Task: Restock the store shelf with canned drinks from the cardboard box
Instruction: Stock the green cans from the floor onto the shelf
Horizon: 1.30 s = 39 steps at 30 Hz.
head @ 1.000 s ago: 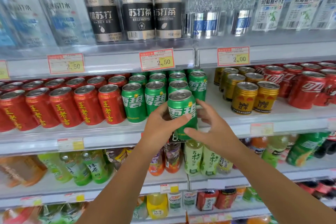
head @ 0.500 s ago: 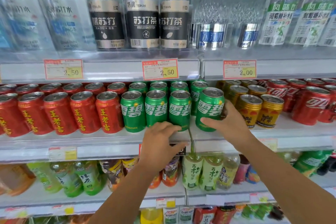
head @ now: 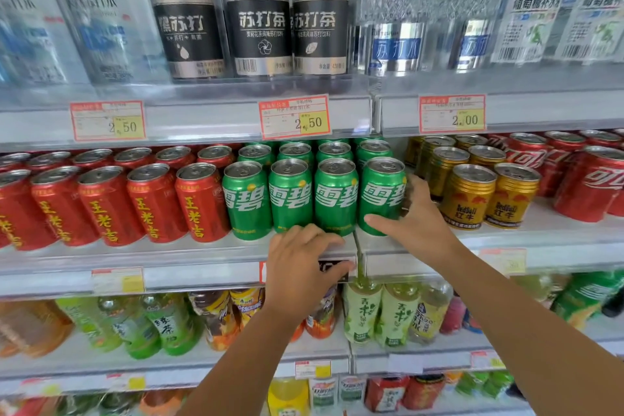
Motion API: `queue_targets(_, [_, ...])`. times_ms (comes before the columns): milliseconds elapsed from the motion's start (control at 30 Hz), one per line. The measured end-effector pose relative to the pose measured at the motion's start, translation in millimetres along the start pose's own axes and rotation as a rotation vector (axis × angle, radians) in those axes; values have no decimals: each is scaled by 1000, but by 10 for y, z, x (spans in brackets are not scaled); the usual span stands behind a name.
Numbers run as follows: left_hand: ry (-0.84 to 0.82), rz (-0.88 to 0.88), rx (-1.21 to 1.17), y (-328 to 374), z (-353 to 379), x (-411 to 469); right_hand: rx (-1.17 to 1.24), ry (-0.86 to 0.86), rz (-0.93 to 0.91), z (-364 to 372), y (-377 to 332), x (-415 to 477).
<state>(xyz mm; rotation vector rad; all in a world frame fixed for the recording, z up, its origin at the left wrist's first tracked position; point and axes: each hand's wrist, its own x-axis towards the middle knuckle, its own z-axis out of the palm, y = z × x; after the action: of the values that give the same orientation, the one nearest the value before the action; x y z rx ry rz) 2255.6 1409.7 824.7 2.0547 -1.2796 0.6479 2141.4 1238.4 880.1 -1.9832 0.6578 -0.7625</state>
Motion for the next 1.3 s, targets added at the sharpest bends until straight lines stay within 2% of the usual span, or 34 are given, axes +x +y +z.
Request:
queue_targets(133, [0, 3, 0, -11, 8, -1, -27, 76, -28, 45, 3, 8])
queue_targets(700, [19, 41, 30, -21, 26, -5, -157, 106, -68, 64, -2, -29])
queue_targets(1167, [32, 67, 43, -71, 66, -25, -124, 117, -23, 113, -29, -48])
queue_targets(1300, [-31, 70, -5, -61, -3, -9, -13, 206, -78, 128, -56, -147])
